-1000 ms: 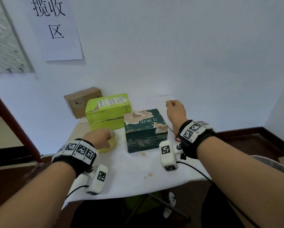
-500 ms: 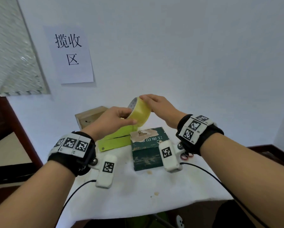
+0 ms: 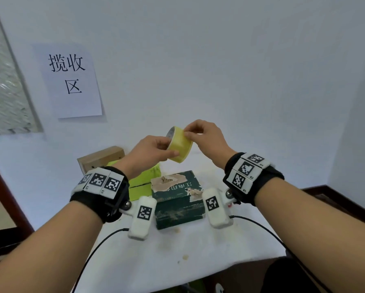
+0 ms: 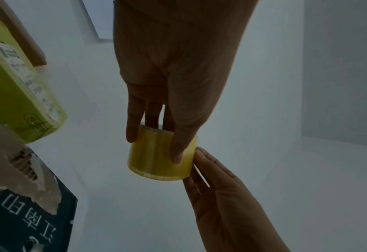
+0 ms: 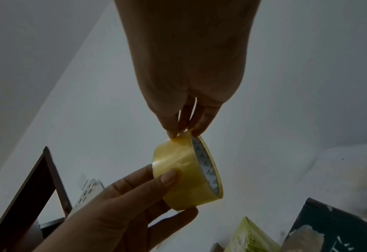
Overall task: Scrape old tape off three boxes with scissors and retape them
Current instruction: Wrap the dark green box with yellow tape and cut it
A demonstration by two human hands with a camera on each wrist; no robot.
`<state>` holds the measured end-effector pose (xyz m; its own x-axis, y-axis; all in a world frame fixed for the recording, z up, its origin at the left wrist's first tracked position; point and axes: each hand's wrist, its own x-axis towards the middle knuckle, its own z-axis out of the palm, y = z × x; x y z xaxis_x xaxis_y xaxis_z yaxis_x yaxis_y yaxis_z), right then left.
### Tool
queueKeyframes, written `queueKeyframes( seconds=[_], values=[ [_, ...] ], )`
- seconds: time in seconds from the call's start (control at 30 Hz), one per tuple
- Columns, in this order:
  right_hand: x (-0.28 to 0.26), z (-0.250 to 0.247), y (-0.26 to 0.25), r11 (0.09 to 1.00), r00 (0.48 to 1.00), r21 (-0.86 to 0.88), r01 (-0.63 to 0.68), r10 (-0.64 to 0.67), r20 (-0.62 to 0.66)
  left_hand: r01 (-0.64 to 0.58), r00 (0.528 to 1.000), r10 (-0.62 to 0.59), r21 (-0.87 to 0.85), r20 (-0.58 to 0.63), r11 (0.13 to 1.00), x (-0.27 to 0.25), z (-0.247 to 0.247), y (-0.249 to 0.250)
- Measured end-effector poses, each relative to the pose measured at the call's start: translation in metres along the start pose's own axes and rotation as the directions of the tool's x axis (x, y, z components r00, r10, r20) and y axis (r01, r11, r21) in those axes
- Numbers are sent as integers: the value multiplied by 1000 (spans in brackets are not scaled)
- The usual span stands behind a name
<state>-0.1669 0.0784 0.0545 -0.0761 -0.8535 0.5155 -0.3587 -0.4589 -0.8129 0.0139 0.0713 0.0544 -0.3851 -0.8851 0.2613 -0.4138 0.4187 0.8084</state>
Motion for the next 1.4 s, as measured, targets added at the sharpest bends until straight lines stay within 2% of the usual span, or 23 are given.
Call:
queueKeyframes(
  seconds=[0.13,0.2,0.23,0.3,0.33,0.37,0.43,0.53,0.77,0.9,1.03,1.17,1.27,1.33,1.4],
  values=[
    [-1,-1,4,1000,998,5,4,-3,-66,7,997,-4,-32,81,999,3,10,1],
    [-3,0,8,1000,995,-8,-12,11,-104,25,995,-28,31,97,999,5,13,1],
    [-4,0,10,1000,994,-15,-26,24,-111,22,999,-27,97,47,995,7,14,2],
    [-7,-2,14,998,995,-36,-47,44,-93,-7,989,39,222,-141,975,14,12,4],
    [-8,-3,15,997,996,-49,-54,50,-75,-32,974,84,239,-211,970,16,12,6],
    [-9,-4,17,996,997,-65,-55,51,-59,-68,967,119,221,-227,973,19,13,7],
    [-10,-6,18,994,999,-106,-35,30,-43,-134,976,159,162,-150,978,23,19,10],
    [-10,-8,22,984,999,-178,-6,-4,-52,-161,983,172,167,-56,973,27,33,14],
    [-11,-14,29,968,998,-251,-7,-10,-65,-56,988,81,177,-134,983,41,50,13],
    [-17,-15,37,984,997,-175,-27,14,-73,-32,992,50,151,-114,988,43,54,13],
    [-23,-24,40,980,986,-113,-164,160,-41,4,995,7,107,-101,994,44,56,10],
    [-26,-28,42,942,940,-140,-304,320,117,23,989,-29,-44,-142,999,44,60,3],
    [-32,-27,44,963,958,-112,-245,258,124,64,995,-76,-162,-69,985,44,62,1],
    [-34,-29,43,971,971,-105,-214,223,85,75,997,-79,-177,-17,981,43,63,-1],
    [-35,-31,42,969,975,-136,-204,214,64,61,998,-65,-167,-17,984,43,65,-1]
  ],
)
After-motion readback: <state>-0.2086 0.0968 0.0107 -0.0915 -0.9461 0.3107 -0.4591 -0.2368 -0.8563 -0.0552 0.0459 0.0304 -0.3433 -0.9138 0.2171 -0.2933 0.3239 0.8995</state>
